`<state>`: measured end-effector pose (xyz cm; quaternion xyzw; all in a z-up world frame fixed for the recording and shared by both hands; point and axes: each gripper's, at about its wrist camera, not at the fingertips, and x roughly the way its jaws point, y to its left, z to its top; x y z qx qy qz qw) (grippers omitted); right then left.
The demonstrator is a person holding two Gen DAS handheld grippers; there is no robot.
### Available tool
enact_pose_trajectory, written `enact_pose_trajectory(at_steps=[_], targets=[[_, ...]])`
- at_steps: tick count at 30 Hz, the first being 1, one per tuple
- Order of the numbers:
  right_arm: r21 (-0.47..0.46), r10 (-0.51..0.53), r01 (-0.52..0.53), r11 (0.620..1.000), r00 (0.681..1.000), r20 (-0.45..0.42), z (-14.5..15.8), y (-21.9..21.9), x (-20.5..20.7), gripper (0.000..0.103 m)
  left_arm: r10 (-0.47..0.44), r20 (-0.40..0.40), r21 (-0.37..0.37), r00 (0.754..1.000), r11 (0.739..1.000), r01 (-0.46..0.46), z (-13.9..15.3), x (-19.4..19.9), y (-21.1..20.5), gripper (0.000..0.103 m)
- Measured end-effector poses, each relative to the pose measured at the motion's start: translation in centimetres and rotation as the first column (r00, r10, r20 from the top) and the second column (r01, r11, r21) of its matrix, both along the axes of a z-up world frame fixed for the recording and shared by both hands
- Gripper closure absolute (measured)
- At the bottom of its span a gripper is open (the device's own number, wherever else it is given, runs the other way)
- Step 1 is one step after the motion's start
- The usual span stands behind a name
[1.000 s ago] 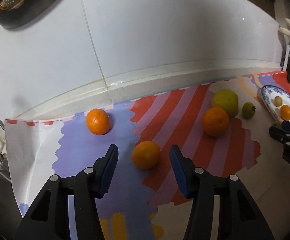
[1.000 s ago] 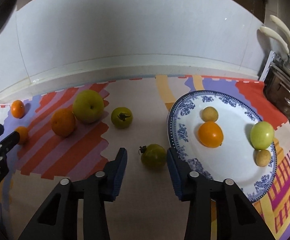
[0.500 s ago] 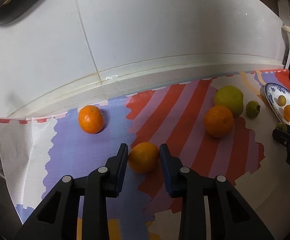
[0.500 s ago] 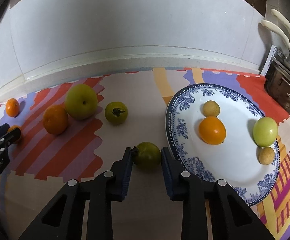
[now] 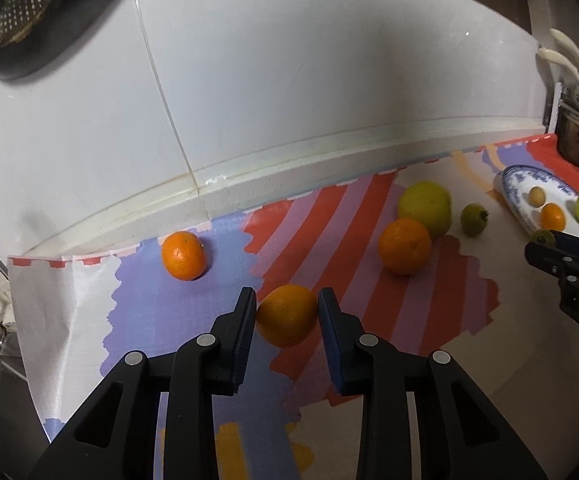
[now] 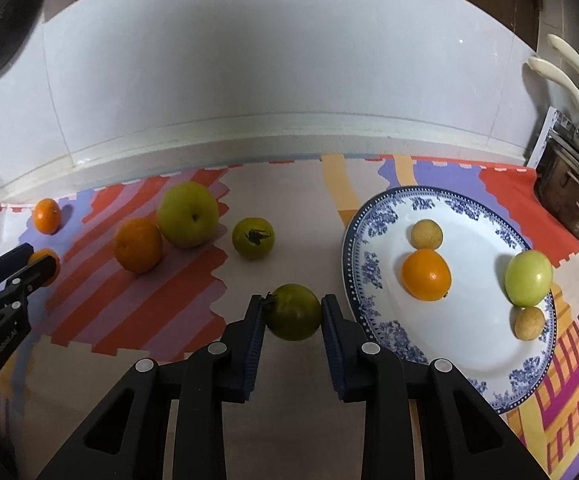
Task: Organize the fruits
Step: 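Grasp the orange with the left gripper while the right grasps the small green apple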
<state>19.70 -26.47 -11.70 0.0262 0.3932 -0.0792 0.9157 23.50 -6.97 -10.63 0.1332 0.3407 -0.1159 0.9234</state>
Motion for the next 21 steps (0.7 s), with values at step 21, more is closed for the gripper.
enact_pose_trajectory(at_steps=[21], targets=[[0.017, 0.029, -0.032, 0.999, 0.987, 0.156, 6.9, -0.3, -7.5, 0.074, -0.084, 0.085, -0.096, 0.993, 0.991, 0.092, 7.1, -7.6, -1.3, 0.071]])
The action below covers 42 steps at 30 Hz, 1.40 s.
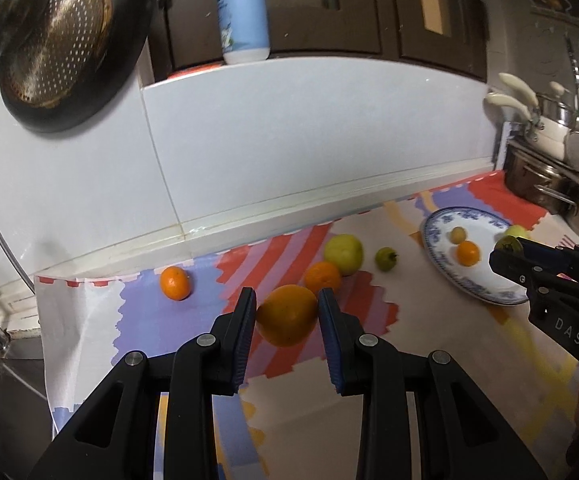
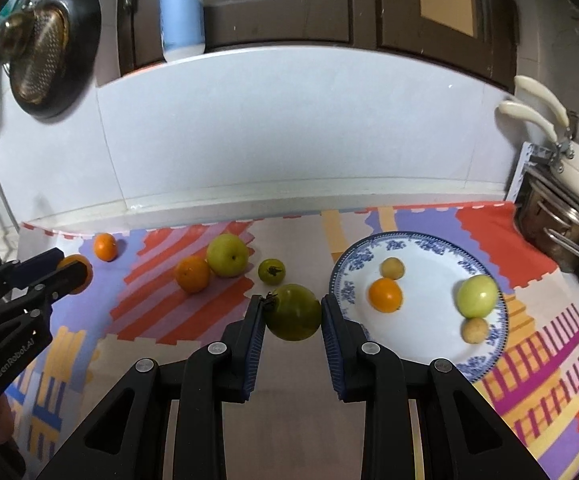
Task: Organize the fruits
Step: 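Grasp the orange with the left gripper while the right grasps the small green apple, then carry the orange and green apple over the plate and open both grippers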
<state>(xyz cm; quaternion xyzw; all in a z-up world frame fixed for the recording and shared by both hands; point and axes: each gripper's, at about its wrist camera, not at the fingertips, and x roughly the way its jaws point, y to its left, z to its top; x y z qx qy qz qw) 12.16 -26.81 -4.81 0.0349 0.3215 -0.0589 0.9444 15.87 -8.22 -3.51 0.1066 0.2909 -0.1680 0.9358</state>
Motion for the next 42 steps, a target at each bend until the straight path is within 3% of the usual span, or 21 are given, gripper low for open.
enact_pose_trajectory(at_steps=[20, 32, 42], targets=[[0.036, -0.046, 0.042, 0.998, 0.993, 0.110, 4.3, -4.7, -7.1, 0.074, -0.112, 0.081, -0.072, 0.990, 0.990, 0.118, 4.5, -5.7, -5.3, 0.071], [0.041, -0.064, 0.059, 0.997, 0.990, 0.125, 5.3, -9.3, -7.4, 0.074, -0.155, 0.107, -0.073, 0.982, 0.984, 0.163, 5.4, -5.8, -11.1, 0.071], [0.049, -0.052, 0.047, 0.998, 0.992, 0.114, 5.2, -13.5, -5.0, 0.074, -0.201, 0.068, -0.081, 0.977, 0.975, 0.207, 4.9, -2.8, -16.3, 0.071]])
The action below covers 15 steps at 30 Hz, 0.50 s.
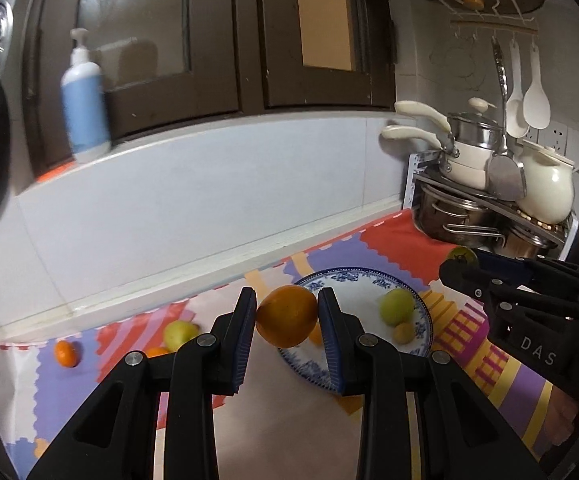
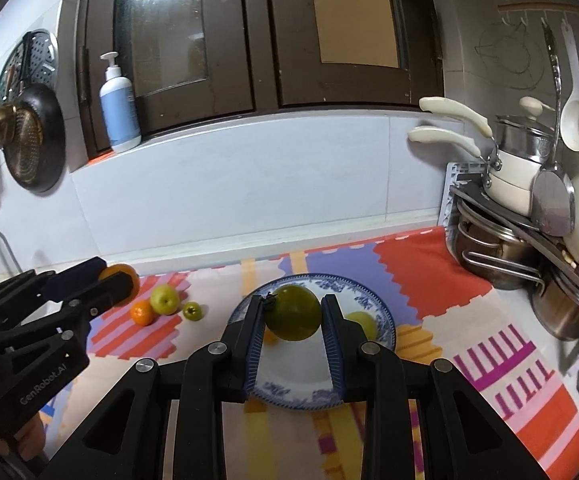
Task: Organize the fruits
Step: 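Carry the orange and green apple over the plate and open both grippers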
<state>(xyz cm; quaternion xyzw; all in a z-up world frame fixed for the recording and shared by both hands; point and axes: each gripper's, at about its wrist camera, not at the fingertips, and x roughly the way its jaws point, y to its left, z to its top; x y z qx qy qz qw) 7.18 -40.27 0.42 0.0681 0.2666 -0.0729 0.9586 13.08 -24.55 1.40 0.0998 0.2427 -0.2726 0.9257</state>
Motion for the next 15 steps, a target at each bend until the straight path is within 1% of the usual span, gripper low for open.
enact_pose_trajectory(at_steps=[3, 7, 15], targets=[[-0.001, 0.000, 0.000, 1.000, 1.000, -0.009, -0.4, -1.2, 1.3, 0.074, -0.013, -0.012, 0.009, 1.000, 1.000, 0.013, -0.5, 1.4, -1.7, 0.071], [0.006, 0.005, -0.004, 1.000, 1.000, -0.029, -1.2, -2.5, 3.1, 0.074, -0.043, -0.058, 0.015, 0.997, 0.999, 0.044, -1.5, 3.6, -3.6, 0.071], [0.042, -0.003, 0.006, 0.999, 0.996, -0.090, -4.1, -5.3, 7.3, 0.074, -0.086, -0.104, 0.073, 0.991, 0.993, 0.094, -4.5, 7.7, -7.3, 0.071]])
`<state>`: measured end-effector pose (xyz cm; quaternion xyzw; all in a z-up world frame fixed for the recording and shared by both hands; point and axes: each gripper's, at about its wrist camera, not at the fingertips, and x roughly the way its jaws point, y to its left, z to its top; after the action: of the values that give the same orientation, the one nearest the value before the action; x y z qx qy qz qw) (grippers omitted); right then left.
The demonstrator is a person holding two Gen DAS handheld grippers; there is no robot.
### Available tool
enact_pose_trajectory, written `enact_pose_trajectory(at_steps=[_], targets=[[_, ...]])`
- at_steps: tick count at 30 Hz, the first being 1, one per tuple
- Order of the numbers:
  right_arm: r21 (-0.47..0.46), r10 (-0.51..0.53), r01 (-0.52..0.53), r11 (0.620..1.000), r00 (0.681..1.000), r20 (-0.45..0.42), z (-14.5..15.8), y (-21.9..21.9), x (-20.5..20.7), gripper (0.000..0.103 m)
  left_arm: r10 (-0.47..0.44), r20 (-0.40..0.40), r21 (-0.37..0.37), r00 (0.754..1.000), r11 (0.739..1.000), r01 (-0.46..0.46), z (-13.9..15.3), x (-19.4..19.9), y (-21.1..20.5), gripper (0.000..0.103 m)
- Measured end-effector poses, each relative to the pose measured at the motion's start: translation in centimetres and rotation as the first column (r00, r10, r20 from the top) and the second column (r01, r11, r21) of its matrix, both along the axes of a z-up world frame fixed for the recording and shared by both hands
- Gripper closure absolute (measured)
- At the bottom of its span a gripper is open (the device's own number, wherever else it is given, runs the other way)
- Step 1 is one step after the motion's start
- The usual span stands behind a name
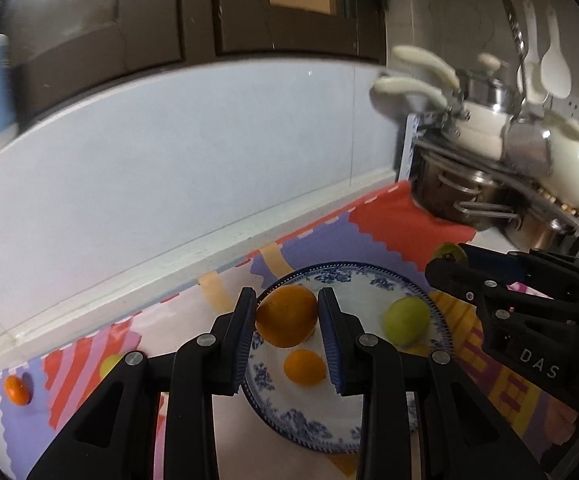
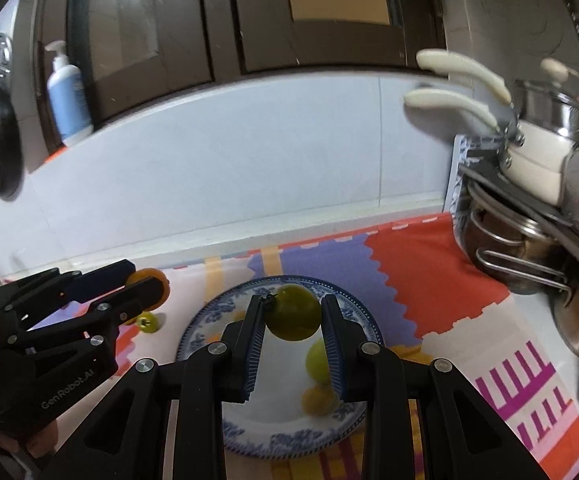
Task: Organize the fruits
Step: 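Carry the orange and green apple over the plate and open both grippers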
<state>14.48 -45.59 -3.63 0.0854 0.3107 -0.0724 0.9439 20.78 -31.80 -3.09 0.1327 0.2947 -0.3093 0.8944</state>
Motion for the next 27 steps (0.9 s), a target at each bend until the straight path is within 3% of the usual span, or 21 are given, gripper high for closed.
enact_pose_trajectory(at_steps=[10, 19, 27], targets=[[0.031, -0.007, 0.009, 0.999, 0.996, -0.087, -4.0, -2.0, 4.0, 0.074, -0.071, -0.088, 0.028, 0.994, 0.997, 0.074, -3.8, 5.0, -2.9, 0.071], [0.049, -0.004, 0.011, 0.999, 0.989, -0.146, -6.3, -3.1, 6.0, 0.074, -0.091, -0.144, 0.100, 0.985, 0.989, 0.106, -7.1, 7.3, -5.7, 0.071], [0.057, -0.004, 0.013, 0.998, 0.987, -0.158, -7.1, -3.3, 6.4, 0.073, -0.102, -0.154, 0.082, 0.983, 0.990, 0.116, -7.3, 7.7, -6.1, 0.070]])
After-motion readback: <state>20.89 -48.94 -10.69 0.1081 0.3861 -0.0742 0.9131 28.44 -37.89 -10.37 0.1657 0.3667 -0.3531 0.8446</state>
